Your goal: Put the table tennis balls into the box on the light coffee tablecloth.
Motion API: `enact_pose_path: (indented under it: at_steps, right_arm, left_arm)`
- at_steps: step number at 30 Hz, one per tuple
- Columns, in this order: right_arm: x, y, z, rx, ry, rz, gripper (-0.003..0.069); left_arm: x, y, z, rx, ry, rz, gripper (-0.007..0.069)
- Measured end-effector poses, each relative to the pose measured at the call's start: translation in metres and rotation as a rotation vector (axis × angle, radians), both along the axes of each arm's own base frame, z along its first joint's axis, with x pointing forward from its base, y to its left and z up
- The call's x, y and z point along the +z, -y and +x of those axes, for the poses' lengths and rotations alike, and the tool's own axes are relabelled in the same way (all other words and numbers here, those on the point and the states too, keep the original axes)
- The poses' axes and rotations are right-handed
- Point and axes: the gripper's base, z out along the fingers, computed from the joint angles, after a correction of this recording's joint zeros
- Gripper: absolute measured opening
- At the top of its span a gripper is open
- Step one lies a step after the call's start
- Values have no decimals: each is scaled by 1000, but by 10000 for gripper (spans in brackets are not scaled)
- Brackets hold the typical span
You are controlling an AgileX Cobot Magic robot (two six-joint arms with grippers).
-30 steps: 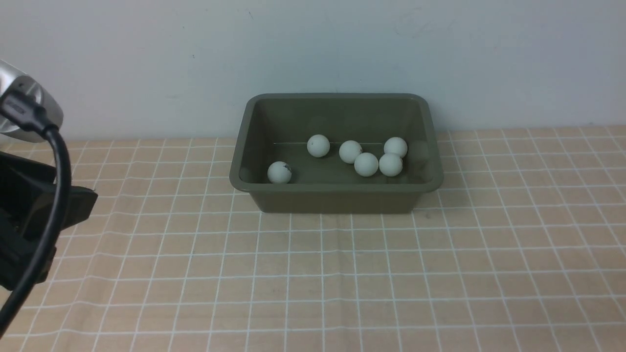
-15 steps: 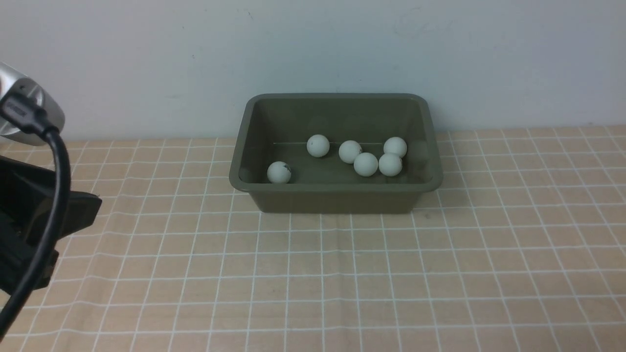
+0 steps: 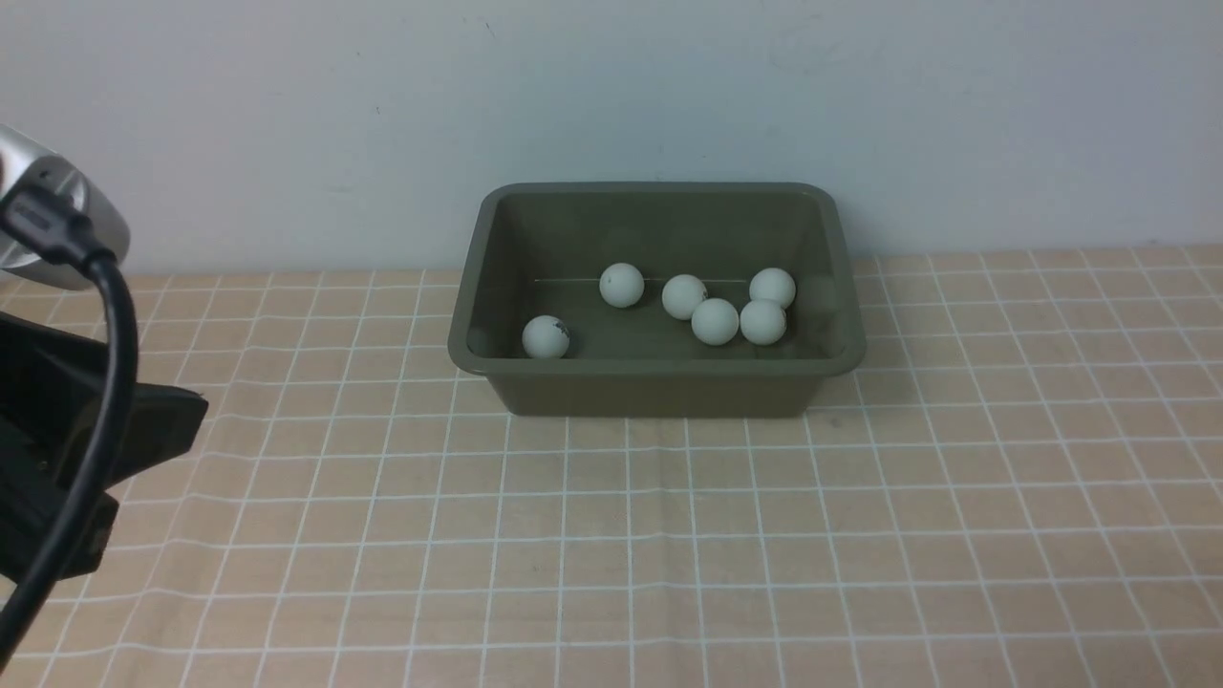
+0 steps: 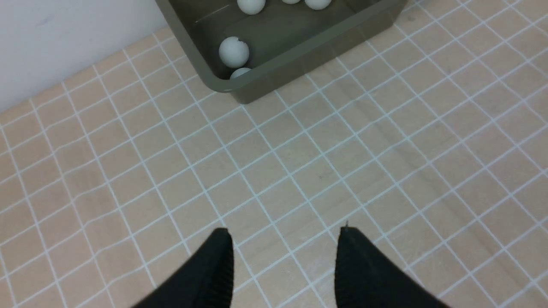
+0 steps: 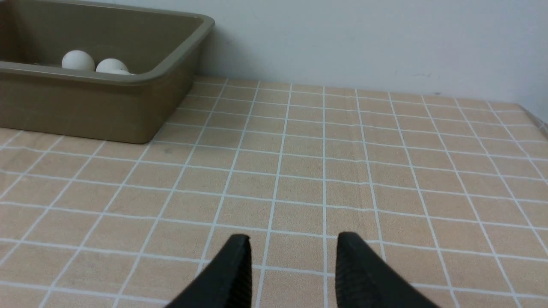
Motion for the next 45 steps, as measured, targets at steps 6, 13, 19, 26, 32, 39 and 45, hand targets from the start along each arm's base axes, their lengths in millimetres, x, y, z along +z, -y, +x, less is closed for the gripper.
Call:
enact_pose_path:
  at_steps: [6, 13, 19, 26, 32, 39, 45]
  right_arm:
    - [0, 0, 0, 0, 0, 0, 264]
    - [0, 0, 0, 0, 0, 0, 264]
    - [0, 0, 0, 0, 0, 0, 264]
    - [0, 0, 0, 0, 0, 0, 264]
    - [0, 0, 0, 0, -1, 0, 264]
    - [0, 0, 0, 0, -1, 0, 264]
    - [0, 0, 0, 0, -1, 0, 264]
  left_arm:
    - [1, 3, -1, -15, -14, -42, 266]
    - [1, 4, -2, -18, -17, -50, 266]
    - [6, -4, -10, 0, 38, -30, 266]
    - [4, -35, -35, 218, 288, -36, 266]
    - [-45, -49, -38, 384, 303, -24, 266]
    - [-104, -50, -49, 413, 340, -32, 266]
    - [-151, -49, -59, 402, 354, -33, 266]
